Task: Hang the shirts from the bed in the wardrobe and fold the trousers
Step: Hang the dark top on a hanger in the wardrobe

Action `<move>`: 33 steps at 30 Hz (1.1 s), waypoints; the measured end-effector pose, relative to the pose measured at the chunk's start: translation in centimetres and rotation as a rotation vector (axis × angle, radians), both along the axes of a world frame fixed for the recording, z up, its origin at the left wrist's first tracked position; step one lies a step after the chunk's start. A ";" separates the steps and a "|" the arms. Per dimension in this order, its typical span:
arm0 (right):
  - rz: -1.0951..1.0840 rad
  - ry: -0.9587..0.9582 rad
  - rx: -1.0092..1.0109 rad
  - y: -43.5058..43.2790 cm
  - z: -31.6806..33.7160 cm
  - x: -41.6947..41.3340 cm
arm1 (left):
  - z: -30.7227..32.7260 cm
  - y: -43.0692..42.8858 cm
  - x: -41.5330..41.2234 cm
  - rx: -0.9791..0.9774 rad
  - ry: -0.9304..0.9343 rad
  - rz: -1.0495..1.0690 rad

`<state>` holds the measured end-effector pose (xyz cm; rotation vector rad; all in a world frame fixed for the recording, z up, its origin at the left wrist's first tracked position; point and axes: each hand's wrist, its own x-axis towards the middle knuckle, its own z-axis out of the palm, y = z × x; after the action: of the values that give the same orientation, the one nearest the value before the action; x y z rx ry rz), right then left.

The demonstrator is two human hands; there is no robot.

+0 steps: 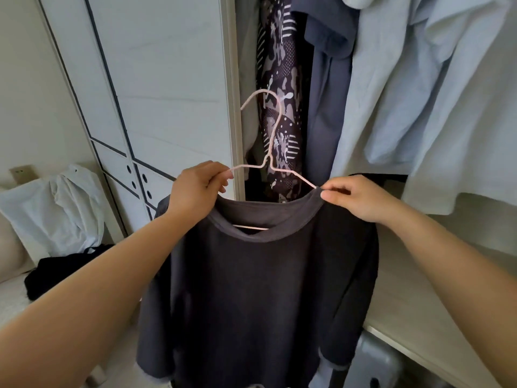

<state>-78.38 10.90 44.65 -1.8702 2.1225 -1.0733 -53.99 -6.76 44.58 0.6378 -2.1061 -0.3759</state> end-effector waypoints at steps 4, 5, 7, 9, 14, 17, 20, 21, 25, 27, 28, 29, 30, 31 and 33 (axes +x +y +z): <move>-0.160 0.003 -0.166 1.0 2.7 -1.3 | 4.5 1.7 -2.1 -0.041 0.010 -0.026; -0.216 -0.009 -0.230 1.4 3.6 -1.6 | 5.8 2.3 -2.6 -0.061 0.018 -0.026; -0.291 -0.027 -0.352 2.5 5.8 -2.2 | 8.8 3.3 -3.5 -0.120 0.045 -0.034; -0.322 0.006 -0.396 4.2 8.7 -2.7 | 11.7 4.3 -4.4 -0.155 0.077 -0.078; -0.388 0.239 -0.336 10.2 17.5 -2.4 | 17.5 6.2 -7.2 -0.135 0.256 -0.306; -0.477 0.344 -0.247 14.3 22.1 -1.1 | 20.1 7.1 -9.1 -0.117 0.342 -0.449; -0.499 0.348 -0.147 17.8 25.9 1.3 | 22.1 8.3 -11.1 -0.080 0.386 -0.571; -0.506 0.346 -0.117 18.7 26.8 2.0 | 22.6 8.7 -11.9 -0.055 0.398 -0.609; -0.537 0.287 -0.104 21.7 28.9 4.2 | 24.1 11.3 -15.4 0.031 0.435 -0.720; -0.589 0.264 -0.130 23.1 29.2 4.8 | 24.7 13.3 -17.1 0.072 0.443 -0.763; -0.625 0.257 -0.143 23.9 29.4 5.1 | 24.9 14.3 -17.9 0.094 0.447 -0.793; -0.662 0.254 -0.153 24.8 29.6 5.4 | 25.2 15.4 -18.5 0.115 0.447 -0.824; -0.698 0.255 -0.163 25.8 29.8 5.7 | 25.4 16.5 -19.1 0.134 0.442 -0.853; -0.736 0.259 -0.170 26.8 30.1 5.9 | 25.7 17.6 -19.6 0.153 0.429 -0.875; -0.828 0.293 -0.166 28.6 30.6 6.4 | 26.0 19.4 -20.6 0.200 0.388 -0.898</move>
<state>-71.97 39.46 75.25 -1.2340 3.2021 -1.1619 -74.56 12.64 70.59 -0.3105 -1.8721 -1.1135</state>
